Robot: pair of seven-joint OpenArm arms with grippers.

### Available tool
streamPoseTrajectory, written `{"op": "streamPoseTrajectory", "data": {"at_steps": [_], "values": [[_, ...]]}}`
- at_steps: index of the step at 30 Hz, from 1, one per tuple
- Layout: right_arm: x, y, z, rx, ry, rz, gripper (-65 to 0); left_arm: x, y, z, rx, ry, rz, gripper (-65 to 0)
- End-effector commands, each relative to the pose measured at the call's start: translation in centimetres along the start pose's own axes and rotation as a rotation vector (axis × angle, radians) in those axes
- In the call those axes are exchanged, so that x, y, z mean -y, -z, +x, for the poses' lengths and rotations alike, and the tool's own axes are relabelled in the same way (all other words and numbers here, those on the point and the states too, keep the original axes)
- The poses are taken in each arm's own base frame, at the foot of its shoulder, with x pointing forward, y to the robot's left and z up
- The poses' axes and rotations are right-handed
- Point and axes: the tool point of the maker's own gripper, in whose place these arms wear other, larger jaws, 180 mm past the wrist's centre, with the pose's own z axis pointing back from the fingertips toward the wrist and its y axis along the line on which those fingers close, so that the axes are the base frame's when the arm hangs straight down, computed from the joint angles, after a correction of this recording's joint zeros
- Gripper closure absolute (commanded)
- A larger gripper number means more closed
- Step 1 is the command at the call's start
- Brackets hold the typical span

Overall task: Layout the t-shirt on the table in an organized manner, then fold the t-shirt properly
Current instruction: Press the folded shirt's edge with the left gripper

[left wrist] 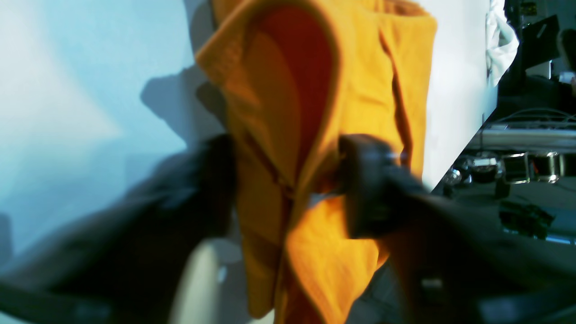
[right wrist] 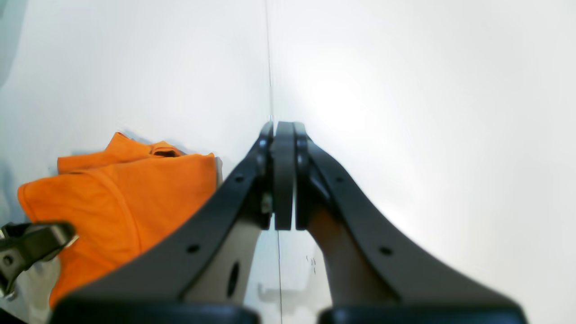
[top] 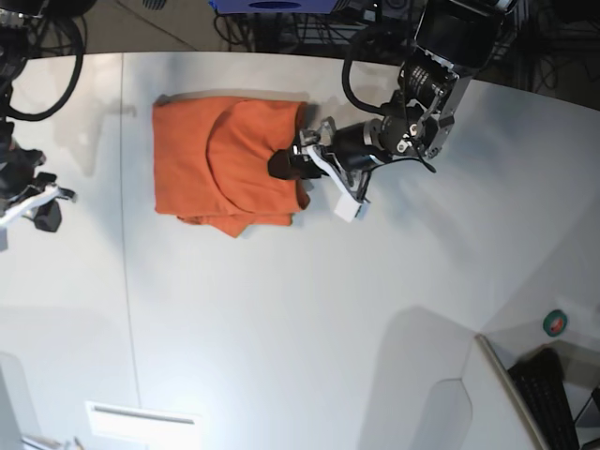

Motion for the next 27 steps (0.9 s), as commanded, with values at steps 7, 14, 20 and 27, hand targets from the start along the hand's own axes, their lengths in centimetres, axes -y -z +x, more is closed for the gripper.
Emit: {"op": "streamPoseTrajectory", "data": {"at_steps": [7,14,20,27], "values": [[0.1,-0.4,1.3,0.043,-0.023,0.007,0.0,0.2,0.2,1.0,-0.006,0.084,0.017,0.0],[0.2,-0.4,1.1,0.038,-0.023,0.005,0.0,-1.2,-0.3,2.8,-0.179,0.275,0.116,0.0],[0.2,-0.5,0.8,0.031,-0.023,0.003,0.0,-2.0,0.3,4.4,-0.423,0.757,0.264,0.0],[1.0,0.0,-0.7,-0.01,0.005,-0.01,0.0,2.7,3.6,3.0,-0.661,1.424,0.111,0.0]]}}
